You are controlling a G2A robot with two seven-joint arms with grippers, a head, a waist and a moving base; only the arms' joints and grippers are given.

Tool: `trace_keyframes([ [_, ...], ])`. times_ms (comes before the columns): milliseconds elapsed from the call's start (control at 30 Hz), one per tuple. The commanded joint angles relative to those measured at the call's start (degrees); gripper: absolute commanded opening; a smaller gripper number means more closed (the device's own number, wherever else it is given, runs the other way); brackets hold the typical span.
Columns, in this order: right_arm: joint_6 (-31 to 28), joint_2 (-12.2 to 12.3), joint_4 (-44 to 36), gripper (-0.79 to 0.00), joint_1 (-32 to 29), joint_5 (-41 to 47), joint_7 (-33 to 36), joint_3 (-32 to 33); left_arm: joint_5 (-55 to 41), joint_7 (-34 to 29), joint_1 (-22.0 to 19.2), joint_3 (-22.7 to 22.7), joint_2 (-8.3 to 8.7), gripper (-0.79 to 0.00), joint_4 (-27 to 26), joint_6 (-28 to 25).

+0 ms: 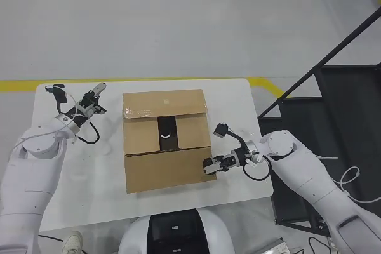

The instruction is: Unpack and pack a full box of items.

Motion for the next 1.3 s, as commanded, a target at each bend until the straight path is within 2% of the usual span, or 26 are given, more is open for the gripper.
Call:
trace_keyframes([
  [0, -1.07, -0.18, 1.15, 0.000, 0.39, -1.04, -1.07, -1.55, 0.00, 0.00, 0.00, 0.00, 0.00, 0.000, 0.00, 0.00],
  [267, -6.11, -1.67, 6.97, 0.000, 2.68, -4.75, -6.24, -6.12, 0.00, 0.00, 0.00, 0.00, 0.00, 0.000, 0.00, 0.00],
  [433, -6.44, -2.70, 8.67, 0.000, 3.55, -7.78, -9.31, -7.79, 0.00, 0.00, 0.00, 0.00, 0.00, 0.000, 0.00, 0.00],
  [567, -6.98, -2.74, 6.89, 0.000, 2.78, -5.08, -6.99, -7.90, 0.00, 0.00, 0.00, 0.00, 0.00, 0.000, 0.00, 0.00],
  [667, -4.75, -1.68, 3.13, 0.000, 1.32, -2.18, -4.76, -6.78, 0.00, 0.00, 0.00, 0.00, 0.00, 0.000, 0.00, 0.00],
  [800, -1.90, 0.78, -3.24, 0.000, -1.83, 2.58, -1.89, -3.36, -0.77, -0.87, 0.71, 0.08, -0.04, 0.000, -1.53, 0.20],
  [1033, 3.06, 5.25, -12.80, 0.000, -8.86, 17.20, 3.08, 7.04, -3.28, -11.79, 2.78, -0.53, 0.55, 0.000, -7.65, -0.10],
  [1200, 4.29, 6.71, -14.46, 0.000, -13.19, 24.04, 4.31, 15.03, -4.26, -21.00, 2.79, 0.20, 0.93, 0.000, -8.71, 1.46],
  [1267, 4.26, 6.83, -14.54, 0.000, -14.51, 25.87, 4.28, 17.29, -2.96, -22.34, 2.05, 0.63, 1.04, 0.000, -8.01, 2.34],
])
